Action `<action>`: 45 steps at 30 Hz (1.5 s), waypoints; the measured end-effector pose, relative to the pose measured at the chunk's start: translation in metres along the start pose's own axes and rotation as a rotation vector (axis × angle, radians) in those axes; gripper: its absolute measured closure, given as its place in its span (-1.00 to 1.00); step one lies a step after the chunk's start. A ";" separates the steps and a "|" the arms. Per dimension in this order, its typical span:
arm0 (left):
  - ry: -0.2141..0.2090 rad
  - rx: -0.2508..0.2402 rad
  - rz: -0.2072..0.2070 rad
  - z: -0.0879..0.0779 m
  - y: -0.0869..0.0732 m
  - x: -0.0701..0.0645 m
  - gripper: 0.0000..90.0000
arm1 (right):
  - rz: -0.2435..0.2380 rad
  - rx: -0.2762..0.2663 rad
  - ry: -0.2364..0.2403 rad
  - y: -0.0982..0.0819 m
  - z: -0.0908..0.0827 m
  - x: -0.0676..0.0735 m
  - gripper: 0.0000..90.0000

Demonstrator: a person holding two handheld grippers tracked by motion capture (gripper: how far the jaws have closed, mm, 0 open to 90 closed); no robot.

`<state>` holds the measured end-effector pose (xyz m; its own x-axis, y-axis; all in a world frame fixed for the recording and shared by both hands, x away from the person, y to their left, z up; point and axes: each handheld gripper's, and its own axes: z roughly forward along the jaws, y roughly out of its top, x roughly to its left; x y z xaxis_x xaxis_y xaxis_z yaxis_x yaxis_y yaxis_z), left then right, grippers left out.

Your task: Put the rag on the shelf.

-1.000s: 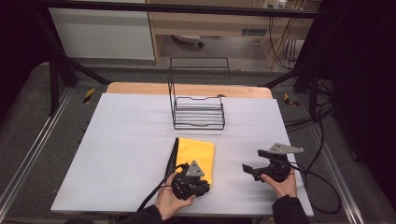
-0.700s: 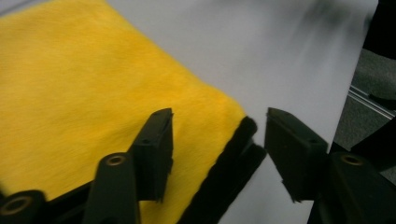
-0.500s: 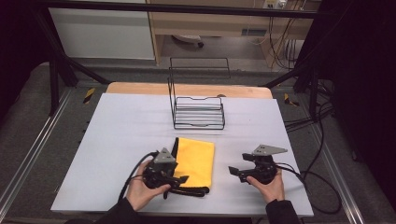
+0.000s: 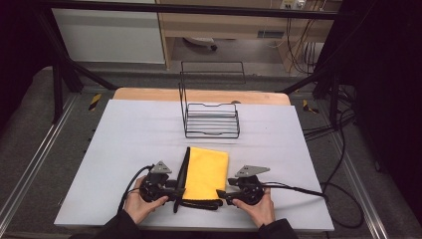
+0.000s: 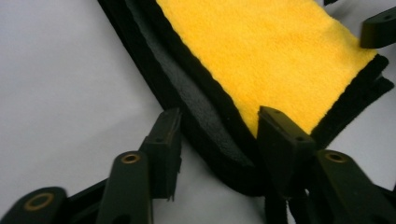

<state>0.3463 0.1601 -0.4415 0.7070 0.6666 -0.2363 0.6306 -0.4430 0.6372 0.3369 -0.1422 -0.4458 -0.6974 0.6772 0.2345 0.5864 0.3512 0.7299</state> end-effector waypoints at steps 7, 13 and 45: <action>-0.016 0.022 -0.046 0.001 -0.001 -0.004 0.43 | 0.071 0.012 0.006 -0.008 0.010 0.008 0.14; -0.002 0.014 -0.065 0.001 -0.002 -0.009 0.59 | 0.132 0.022 0.026 -0.008 0.010 0.009 0.73; 0.024 -0.117 0.067 -0.020 0.021 0.010 -0.72 | -0.113 -0.032 -0.085 0.012 -0.016 -0.019 -0.73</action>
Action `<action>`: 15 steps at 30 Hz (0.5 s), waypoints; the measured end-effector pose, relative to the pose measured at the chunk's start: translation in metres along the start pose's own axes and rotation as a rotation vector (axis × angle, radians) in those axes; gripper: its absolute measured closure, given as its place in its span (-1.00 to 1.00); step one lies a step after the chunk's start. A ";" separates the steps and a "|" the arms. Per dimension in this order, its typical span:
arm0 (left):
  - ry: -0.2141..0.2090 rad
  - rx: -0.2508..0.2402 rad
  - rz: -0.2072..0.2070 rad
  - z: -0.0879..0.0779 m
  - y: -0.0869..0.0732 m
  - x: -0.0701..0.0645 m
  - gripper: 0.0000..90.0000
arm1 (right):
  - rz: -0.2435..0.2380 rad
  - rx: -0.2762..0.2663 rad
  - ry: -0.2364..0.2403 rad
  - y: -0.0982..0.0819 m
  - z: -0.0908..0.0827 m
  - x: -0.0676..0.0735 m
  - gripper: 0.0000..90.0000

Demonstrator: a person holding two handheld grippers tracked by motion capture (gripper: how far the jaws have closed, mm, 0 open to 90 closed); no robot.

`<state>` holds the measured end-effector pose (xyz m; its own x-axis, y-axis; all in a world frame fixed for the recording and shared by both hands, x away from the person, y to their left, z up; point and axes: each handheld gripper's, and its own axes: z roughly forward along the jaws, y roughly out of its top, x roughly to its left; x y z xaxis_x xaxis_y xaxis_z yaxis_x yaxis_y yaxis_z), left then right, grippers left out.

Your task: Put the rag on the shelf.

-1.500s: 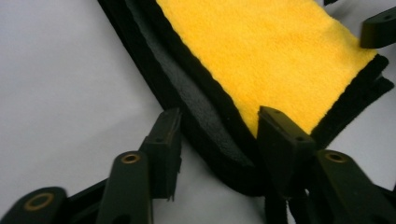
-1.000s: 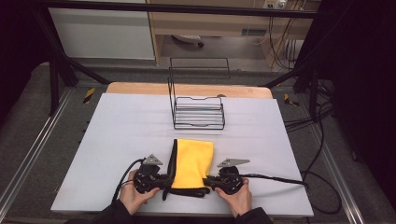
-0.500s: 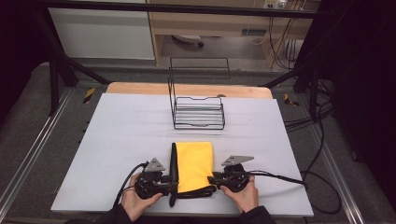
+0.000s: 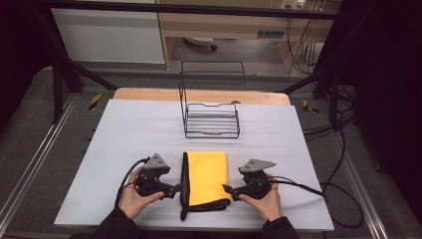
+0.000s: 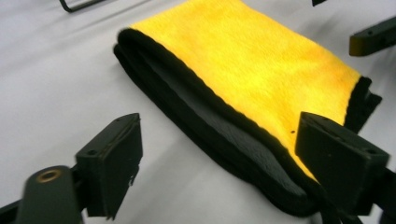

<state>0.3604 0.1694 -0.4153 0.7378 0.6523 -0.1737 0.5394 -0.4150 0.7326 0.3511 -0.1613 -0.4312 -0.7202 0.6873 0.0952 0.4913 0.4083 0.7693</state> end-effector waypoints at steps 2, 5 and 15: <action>0.001 0.003 0.006 0.001 0.004 0.004 -0.81 | 0.006 -0.004 0.002 0.002 0.000 -0.001 -0.77; 0.017 0.011 0.018 0.004 0.010 0.008 -0.88 | 0.006 -0.018 0.003 0.004 0.000 -0.003 -0.82; 0.063 0.015 0.015 0.020 0.037 0.023 -0.86 | -0.002 -0.032 -0.020 0.010 -0.005 -0.010 -0.95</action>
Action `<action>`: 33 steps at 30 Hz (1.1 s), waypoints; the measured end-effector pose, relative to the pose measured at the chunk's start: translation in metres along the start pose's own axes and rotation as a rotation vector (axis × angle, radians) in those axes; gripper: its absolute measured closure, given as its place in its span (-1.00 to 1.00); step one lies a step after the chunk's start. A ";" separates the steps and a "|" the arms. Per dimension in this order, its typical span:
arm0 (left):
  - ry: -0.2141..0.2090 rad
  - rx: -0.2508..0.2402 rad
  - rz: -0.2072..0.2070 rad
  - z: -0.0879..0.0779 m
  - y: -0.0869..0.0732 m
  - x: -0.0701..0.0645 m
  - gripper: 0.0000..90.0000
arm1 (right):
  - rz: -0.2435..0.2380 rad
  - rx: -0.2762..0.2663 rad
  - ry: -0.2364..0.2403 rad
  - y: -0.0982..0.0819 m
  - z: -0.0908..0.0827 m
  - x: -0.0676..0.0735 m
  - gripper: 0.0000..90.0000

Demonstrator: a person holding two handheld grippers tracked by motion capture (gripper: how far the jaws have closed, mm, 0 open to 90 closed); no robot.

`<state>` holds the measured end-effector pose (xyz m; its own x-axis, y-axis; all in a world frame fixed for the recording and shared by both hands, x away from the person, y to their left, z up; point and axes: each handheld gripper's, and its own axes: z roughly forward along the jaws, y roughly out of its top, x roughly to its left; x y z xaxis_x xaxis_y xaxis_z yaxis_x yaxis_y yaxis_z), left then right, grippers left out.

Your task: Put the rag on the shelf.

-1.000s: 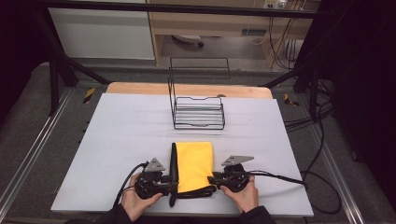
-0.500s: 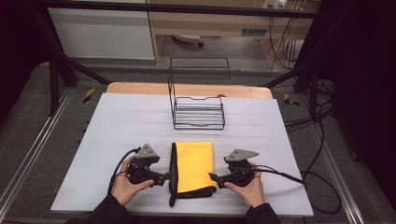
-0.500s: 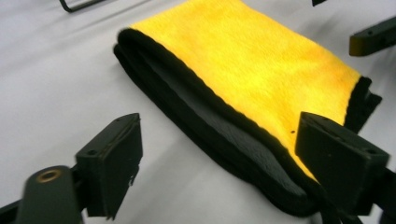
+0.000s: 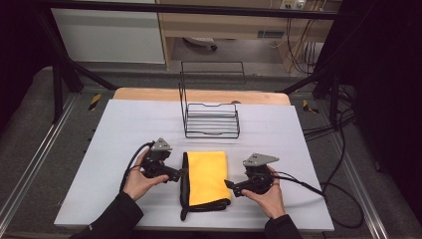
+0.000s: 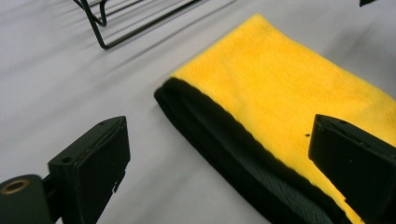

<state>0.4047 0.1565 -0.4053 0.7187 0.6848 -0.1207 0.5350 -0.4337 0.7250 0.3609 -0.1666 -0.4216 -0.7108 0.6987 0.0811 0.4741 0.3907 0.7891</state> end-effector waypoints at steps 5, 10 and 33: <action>0.036 0.005 -0.024 0.017 0.012 0.011 -0.70 | 0.003 0.003 -0.001 -0.001 0.001 0.001 -0.95; 0.096 0.014 -0.033 0.032 0.020 0.022 -0.45 | 0.004 0.010 0.001 -0.001 0.002 0.001 -0.95; 0.025 0.083 -0.099 0.063 0.013 0.028 0.26 | 0.016 0.027 0.000 0.000 0.004 -0.001 -0.94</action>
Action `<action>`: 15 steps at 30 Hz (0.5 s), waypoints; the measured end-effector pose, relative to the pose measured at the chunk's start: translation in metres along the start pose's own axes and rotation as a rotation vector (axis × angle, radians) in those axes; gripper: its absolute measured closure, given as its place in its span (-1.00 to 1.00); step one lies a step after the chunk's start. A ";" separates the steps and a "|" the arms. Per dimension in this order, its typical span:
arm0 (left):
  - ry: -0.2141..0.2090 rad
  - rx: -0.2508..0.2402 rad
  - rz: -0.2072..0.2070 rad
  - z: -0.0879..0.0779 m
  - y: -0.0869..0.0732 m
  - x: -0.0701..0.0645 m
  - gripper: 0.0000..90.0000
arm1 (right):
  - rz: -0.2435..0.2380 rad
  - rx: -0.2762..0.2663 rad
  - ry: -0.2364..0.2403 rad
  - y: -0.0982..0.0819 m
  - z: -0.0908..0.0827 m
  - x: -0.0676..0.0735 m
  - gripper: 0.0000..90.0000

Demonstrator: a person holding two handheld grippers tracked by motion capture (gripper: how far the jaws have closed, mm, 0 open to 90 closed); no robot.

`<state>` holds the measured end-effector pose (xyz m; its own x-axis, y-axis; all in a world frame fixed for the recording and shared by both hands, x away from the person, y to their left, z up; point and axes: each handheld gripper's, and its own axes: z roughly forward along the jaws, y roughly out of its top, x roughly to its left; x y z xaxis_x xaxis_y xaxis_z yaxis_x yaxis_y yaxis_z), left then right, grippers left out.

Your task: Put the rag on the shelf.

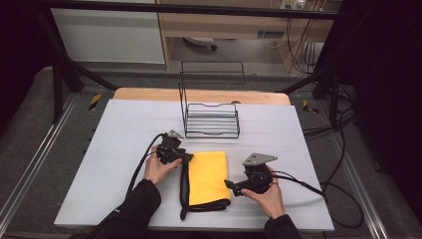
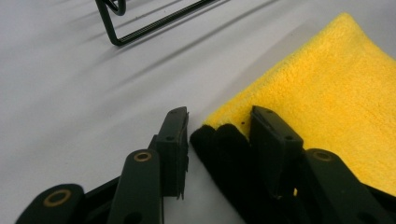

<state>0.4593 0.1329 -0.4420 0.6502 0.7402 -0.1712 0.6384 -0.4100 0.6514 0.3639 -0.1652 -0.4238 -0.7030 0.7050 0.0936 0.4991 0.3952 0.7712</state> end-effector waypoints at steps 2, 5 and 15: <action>-0.006 0.003 -0.005 0.000 0.000 0.000 0.30 | -0.001 -0.003 0.000 0.000 0.000 -0.001 -0.94; 0.000 0.006 0.011 0.001 0.000 -0.001 0.32 | 0.013 -0.009 0.003 0.002 0.001 -0.001 -0.94; -0.004 0.021 0.019 0.000 0.001 -0.006 0.62 | 0.065 -0.045 -0.013 0.013 0.011 -0.014 -0.90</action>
<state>0.4559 0.1279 -0.4409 0.6638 0.7302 -0.1619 0.6345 -0.4352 0.6388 0.3862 -0.1637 -0.4222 -0.6630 0.7361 0.1364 0.5201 0.3218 0.7911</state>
